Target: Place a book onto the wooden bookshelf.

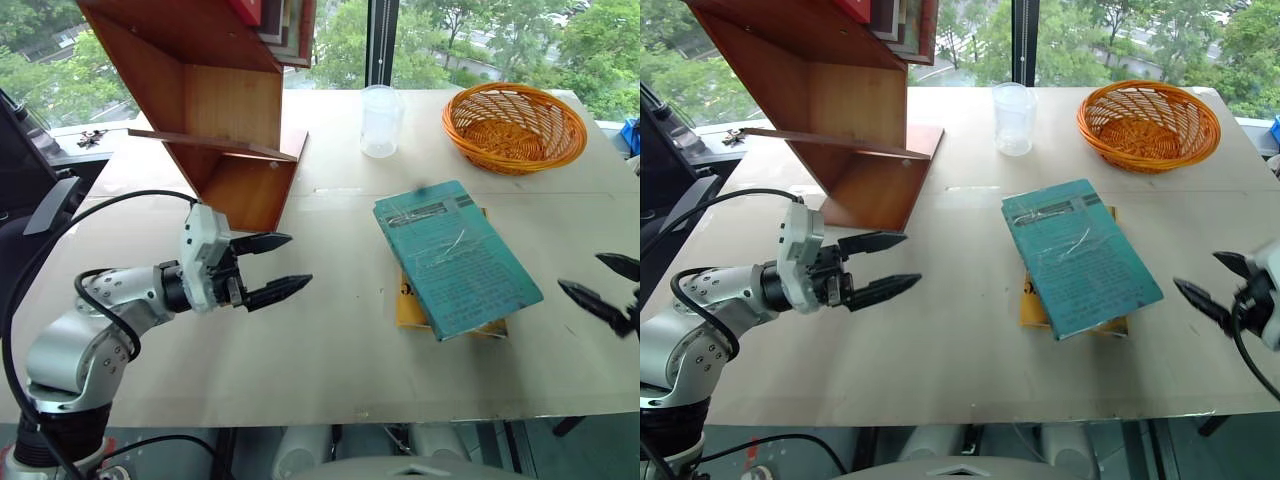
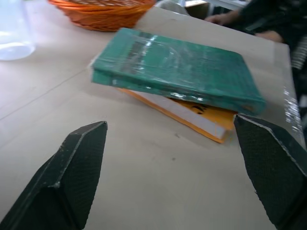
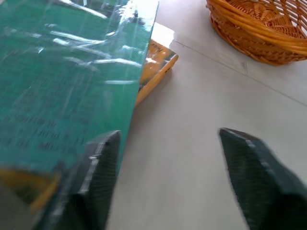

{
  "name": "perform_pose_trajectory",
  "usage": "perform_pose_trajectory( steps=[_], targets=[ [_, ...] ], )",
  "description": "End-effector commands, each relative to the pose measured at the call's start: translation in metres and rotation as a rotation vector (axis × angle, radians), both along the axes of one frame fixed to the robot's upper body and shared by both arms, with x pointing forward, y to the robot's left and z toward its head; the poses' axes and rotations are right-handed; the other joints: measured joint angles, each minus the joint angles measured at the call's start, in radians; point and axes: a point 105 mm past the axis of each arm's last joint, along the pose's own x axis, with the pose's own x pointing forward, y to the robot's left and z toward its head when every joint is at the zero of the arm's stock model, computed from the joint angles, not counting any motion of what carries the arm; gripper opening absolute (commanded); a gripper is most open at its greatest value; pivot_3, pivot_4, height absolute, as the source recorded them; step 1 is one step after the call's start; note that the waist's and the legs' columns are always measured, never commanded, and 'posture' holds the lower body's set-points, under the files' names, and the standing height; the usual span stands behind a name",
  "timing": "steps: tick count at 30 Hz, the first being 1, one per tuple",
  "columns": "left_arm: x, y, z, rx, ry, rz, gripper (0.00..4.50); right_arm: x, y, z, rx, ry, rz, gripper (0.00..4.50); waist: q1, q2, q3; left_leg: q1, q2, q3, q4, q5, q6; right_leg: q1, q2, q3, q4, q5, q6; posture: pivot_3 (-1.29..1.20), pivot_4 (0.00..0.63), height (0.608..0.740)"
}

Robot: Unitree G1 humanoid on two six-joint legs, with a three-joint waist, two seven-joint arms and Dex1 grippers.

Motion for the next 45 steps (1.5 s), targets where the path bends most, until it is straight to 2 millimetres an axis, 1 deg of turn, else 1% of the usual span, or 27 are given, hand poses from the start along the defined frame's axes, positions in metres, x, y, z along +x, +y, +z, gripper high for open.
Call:
perform_pose_trajectory(
  steps=[1, 3, 4, 6, 8, 10, 12, 17, 21, 23, 25, 27, 28, 30, 31, 32, 34, 36, 38, 40, 43, 45],
  targets=[
    [-0.012, -0.006, 0.007, 0.022, -0.049, -0.081, 4.29, 0.016, 0.004, 0.000, -0.052, 0.038, -0.017, 1.04, 0.002, 0.001, 0.001, -0.001, 0.000, 0.000, 0.000, 0.000, 0.001, 0.000, 0.000, 0.000, 0.000, 0.000, 0.000, 0.00, 0.150, 0.740],
    [-0.014, -0.007, 0.008, 0.012, -0.047, -0.083, 4.29, 0.030, 0.006, -0.003, -0.108, 0.059, -0.021, 0.17, 0.006, 0.000, 0.001, -0.001, 0.000, 0.000, 0.000, -0.001, 0.002, 0.000, 0.000, -0.001, -0.001, 0.000, 0.000, 0.00, 0.150, 0.740],
    [-0.015, -0.007, 0.008, 0.012, -0.048, -0.084, 4.29, 0.036, 0.006, -0.006, -0.134, 0.072, -0.030, 0.07, 0.003, 0.000, 0.001, -0.001, 0.000, 0.000, 0.000, -0.002, 0.003, 0.000, 0.000, -0.001, -0.001, 0.000, 0.000, 0.00, 0.150, 0.740],
    [-0.016, -0.006, 0.005, 0.017, -0.048, -0.076, 4.29, 0.045, 0.008, -0.014, -0.181, 0.106, -0.030, 0.07, 0.002, 0.000, 0.001, -0.001, 0.000, 0.000, 0.001, -0.002, 0.003, 0.000, 0.000, 0.000, -0.001, 0.000, 0.000, 0.00, 0.150, 0.740],
    [-0.015, -0.005, 0.003, 0.015, -0.045, -0.059, 4.29, 0.051, 0.015, -0.021, -0.188, 0.133, -0.004, 0.07, 0.003, 0.000, 0.001, -0.002, 0.000, 0.000, 0.000, -0.001, 0.003, 0.000, 0.000, -0.001, -0.002, 0.000, 0.000, 0.00, 0.150, 0.740],
    [-0.017, -0.006, 0.000, 0.018, -0.042, -0.054, 4.29, 0.052, 0.024, -0.028, -0.216, 0.151, 0.048, 0.07, 0.003, 0.000, 0.001, -0.003, 0.000, 0.000, 0.000, -0.001, 0.002, -0.001, 0.000, -0.001, -0.002, 0.000, 0.000, 0.00, 0.150, 0.740],
    [-0.017, -0.005, -0.001, 0.021, -0.037, -0.042, 4.29, 0.051, 0.041, -0.026, -0.179, 0.150, 0.110, 0.07, 0.002, 0.000, 0.001, -0.004, 0.000, 0.000, 0.000, 0.000, 0.000, -0.002, 0.000, -0.001, -0.002, 0.000, 0.000, 0.00, 0.150, 0.740],
    [-0.017, -0.005, -0.005, 0.027, -0.031, -0.027, 4.29, 0.047, 0.063, -0.024, -0.150, 0.147, 0.204, 0.07, 0.002, 0.000, 0.001, -0.006, 0.000, -0.001, 0.000, 0.000, 0.000, -0.004, 0.000, -0.001, -0.002, 0.000, 0.001, 0.00, 0.150, 0.740],
    [-0.017, -0.003, -0.008, 0.030, -0.014, -0.013, 4.29, 0.046, 0.066, -0.022, -0.153, 0.119, 0.216, 0.07, 0.002, 0.000, 0.001, -0.006, 0.000, -0.001, 0.000, 0.000, 0.000, -0.004, 0.000, -0.002, -0.002, 0.000, 0.001, 0.00, 0.150, 0.740],
    [-0.014, -0.001, -0.011, 0.035, 0.005, 0.012, 4.29, 0.046, 0.060, -0.017, -0.157, 0.088, 0.193, 0.07, 0.002, 0.000, 0.001, -0.006, 0.000, -0.001, 0.000, 0.000, 0.000, -0.004, 0.000, -0.002, -0.002, 0.000, 0.001, 0.00, 0.150, 0.740],
    [-0.009, 0.001, -0.013, 0.021, 0.031, 0.050, 4.29, 0.041, 0.051, -0.013, -0.176, 0.059, 0.190, 0.07, 0.005, 0.000, 0.001, -0.006, 0.000, -0.001, 0.000, 0.000, 0.000, -0.004, 0.000, -0.002, -0.002, 0.000, 0.001, 0.00, 0.150, 0.740],
    [-0.003, 0.002, -0.021, 0.009, 0.135, 0.101, 4.29, 0.029, 0.042, -0.008, -0.204, 0.006, 0.216, 0.07, 0.011, 0.000, 0.001, -0.007, -0.001, -0.003, 0.001, 0.000, 0.000, -0.004, 0.000, -0.004, -0.002, 0.000, 0.001, 0.00, 0.150, 0.740],
    [-0.001, 0.000, -0.026, 0.000, 0.202, 0.120, 4.29, 0.016, 0.044, -0.006, -0.120, 0.005, 0.281, 0.07, 0.012, 0.000, 0.001, -0.008, -0.001, -0.004, 0.001, 0.000, 0.000, -0.004, -0.001, -0.004, -0.002, 0.000, 0.001, 0.00, 0.150, 0.740],
    [0.004, -0.004, -0.033, -0.042, 0.334, 0.151, 4.29, -0.004, 0.042, -0.002, -0.022, -0.026, 0.334, 0.07, 0.014, 0.000, 0.001, -0.008, -0.001, -0.005, 0.001, 0.000, 0.001, -0.004, -0.001, -0.005, -0.002, 0.000, 0.001, 0.00, 0.150, 0.740],
    [0.007, -0.007, -0.037, -0.065, 0.411, 0.163, 4.29, -0.015, 0.041, -0.003, 0.013, -0.029, 0.360, 0.60, 0.017, 0.000, 0.001, -0.008, -0.001, -0.005, 0.001, -0.001, 0.002, -0.004, 0.000, -0.006, -0.002, 0.001, 0.001, 0.00, 0.150, 0.740],
    [0.010, -0.008, -0.040, -0.071, 0.471, 0.170, 4.29, -0.022, 0.042, -0.004, 0.026, -0.034, 0.373, 0.92, 0.015, 0.000, 0.001, -0.008, -0.001, -0.006, 0.001, -0.002, 0.003, -0.003, 0.000, -0.007, -0.002, 0.001, 0.002, 0.00, 0.150, 0.740],
    [0.015, -0.016, -0.048, -0.124, 0.623, 0.154, 4.29, -0.036, 0.047, -0.006, 0.051, -0.041, 0.406, 1.78, 0.008, 0.000, 0.001, -0.008, -0.001, -0.007, 0.003, -0.002, 0.003, -0.003, 0.000, -0.007, 0.000, 0.001, 0.003, 0.00, 0.150, 0.740],
    [0.028, -0.027, -0.054, -0.211, 0.763, 0.154, 4.29, -0.046, 0.055, 0.003, 0.088, -0.089, 0.433, 2.77, 0.004, 0.000, 0.001, -0.004, -0.002, -0.006, 0.003, -0.002, 0.004, -0.001, 0.000, -0.006, 0.004, 0.001, 0.003, 0.00, 0.150, 0.740],
    [0.038, -0.036, -0.057, -0.278, 0.865, 0.144, 4.29, -0.055, 0.061, 0.010, 0.116, -0.131, 0.445, 3.53, 0.000, -0.001, 0.002, 0.001, -0.002, -0.004, 0.004, -0.002, 0.004, 0.001, 0.000, -0.005, 0.007, 0.001, 0.003, 0.00, 0.150, 0.740],
    [0.051, -0.046, -0.062, -0.328, 0.936, 0.155, 4.29, -0.064, 0.067, 0.015, 0.149, -0.155, 0.449, 4.48, 0.000, -0.003, 0.002, 0.004, -0.002, -0.004, 0.004, -0.002, 0.004, 0.004, 0.001, -0.004, 0.009, 0.001, 0.003, 0.00, 0.150, 0.740],
    [0.071, -0.061, -0.068, -0.409, 1.014, 0.176, 4.29, -0.071, 0.073, 0.017, 0.172, -0.178, 0.440, 4.48, 0.000, -0.004, 0.001, 0.005, -0.002, -0.004, 0.004, -0.002, 0.003, 0.004, 0.005, -0.003, 0.011, 0.001, 0.003, 0.00, 0.150, 0.740],
    [0.082, -0.079, -0.076, -0.428, 1.057, 0.178, 4.29, -0.078, 0.075, 0.015, 0.181, -0.181, 0.421, 4.48, 0.004, -0.004, 0.001, 0.005, -0.002, -0.004, 0.005, -0.001, 0.002, 0.004, 0.005, -0.001, 0.011, 0.001, 0.003, 0.00, 0.150, 0.740]
  ],
)
